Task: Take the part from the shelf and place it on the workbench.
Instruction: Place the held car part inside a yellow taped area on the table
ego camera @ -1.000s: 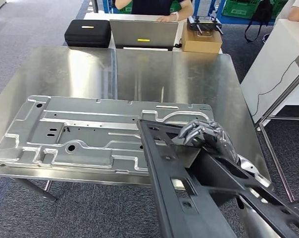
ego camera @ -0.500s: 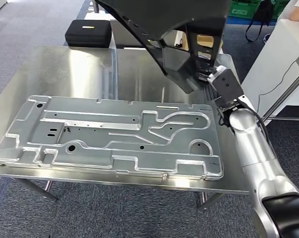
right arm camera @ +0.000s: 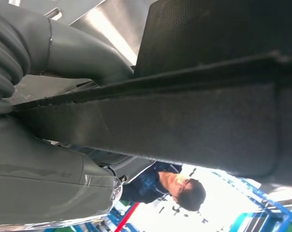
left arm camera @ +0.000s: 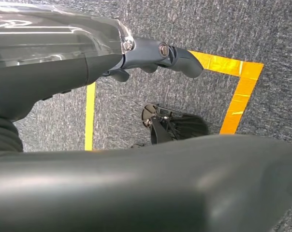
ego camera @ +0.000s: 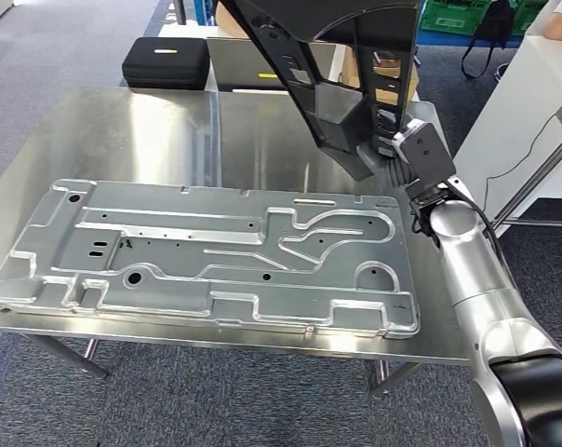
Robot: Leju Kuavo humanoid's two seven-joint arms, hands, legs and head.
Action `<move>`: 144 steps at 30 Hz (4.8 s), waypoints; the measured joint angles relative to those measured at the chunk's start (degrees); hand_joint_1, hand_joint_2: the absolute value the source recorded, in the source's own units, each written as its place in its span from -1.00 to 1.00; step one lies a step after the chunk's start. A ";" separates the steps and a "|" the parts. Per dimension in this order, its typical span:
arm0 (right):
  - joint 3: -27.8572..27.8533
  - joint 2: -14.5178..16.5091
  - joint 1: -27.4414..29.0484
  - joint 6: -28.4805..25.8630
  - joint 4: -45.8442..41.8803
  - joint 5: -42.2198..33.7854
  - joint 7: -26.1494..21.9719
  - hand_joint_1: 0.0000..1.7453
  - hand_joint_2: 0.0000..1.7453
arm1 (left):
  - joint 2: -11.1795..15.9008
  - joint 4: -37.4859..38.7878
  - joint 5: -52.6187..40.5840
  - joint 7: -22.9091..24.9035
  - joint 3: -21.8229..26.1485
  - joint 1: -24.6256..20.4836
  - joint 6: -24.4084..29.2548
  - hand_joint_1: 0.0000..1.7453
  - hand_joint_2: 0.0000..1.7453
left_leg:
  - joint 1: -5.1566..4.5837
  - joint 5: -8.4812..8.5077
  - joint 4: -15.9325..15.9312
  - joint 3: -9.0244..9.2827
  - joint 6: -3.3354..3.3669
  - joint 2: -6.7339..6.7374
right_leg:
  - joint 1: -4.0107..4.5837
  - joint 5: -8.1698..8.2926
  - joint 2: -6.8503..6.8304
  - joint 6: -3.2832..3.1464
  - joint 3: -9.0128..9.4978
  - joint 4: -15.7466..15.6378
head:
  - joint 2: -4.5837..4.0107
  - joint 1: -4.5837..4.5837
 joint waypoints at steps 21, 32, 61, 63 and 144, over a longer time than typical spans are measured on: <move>6.41 1.03 19.70 -23.74 -30.22 71.86 20.43 1.00 1.00 | -0.40 0.01 2.19 -1.53 0.29 0.43 2.15 -1.00 1.00 | 0.02 -0.03 -0.07 -0.01 -0.04 -0.01 | 0.02 -0.06 -0.02 -0.05 -0.04 0.00 | 0.00 0.00; 20.18 4.33 18.36 -19.10 -28.22 77.59 29.67 1.00 1.00 | -0.52 0.01 1.50 -1.83 0.36 0.30 2.26 -1.00 1.00 | 0.01 -0.03 -0.07 0.00 -0.04 0.00 | 0.01 -0.05 0.01 -0.05 -0.01 0.02 | 0.00 0.00; -1.16 11.94 4.44 -17.82 6.93 72.42 33.99 1.00 1.00 | -0.50 0.01 0.20 -3.02 0.24 0.12 1.46 -1.00 1.00 | -0.01 -0.02 -0.04 0.01 -0.02 -0.01 | 0.00 -0.04 -0.02 -0.04 -0.05 0.02 | 0.00 0.00; -2.30 11.84 5.48 -17.84 6.82 72.23 33.23 1.00 1.00 | -0.50 0.01 0.21 -3.72 0.24 0.14 1.44 -1.00 1.00 | 0.00 -0.02 -0.05 0.01 -0.03 -0.01 | 0.00 -0.04 -0.02 -0.05 -0.06 0.02 | 0.00 0.00; -8.95 11.27 12.13 -21.68 -14.43 49.58 17.61 -1.00 -1.00 | -0.33 0.01 -3.26 -6.49 -3.89 0.59 1.61 -1.00 -1.00 | 0.00 -0.03 -0.06 0.04 -0.03 -0.03 | 0.00 -0.05 -0.06 -0.05 -0.03 0.02 | 0.00 0.00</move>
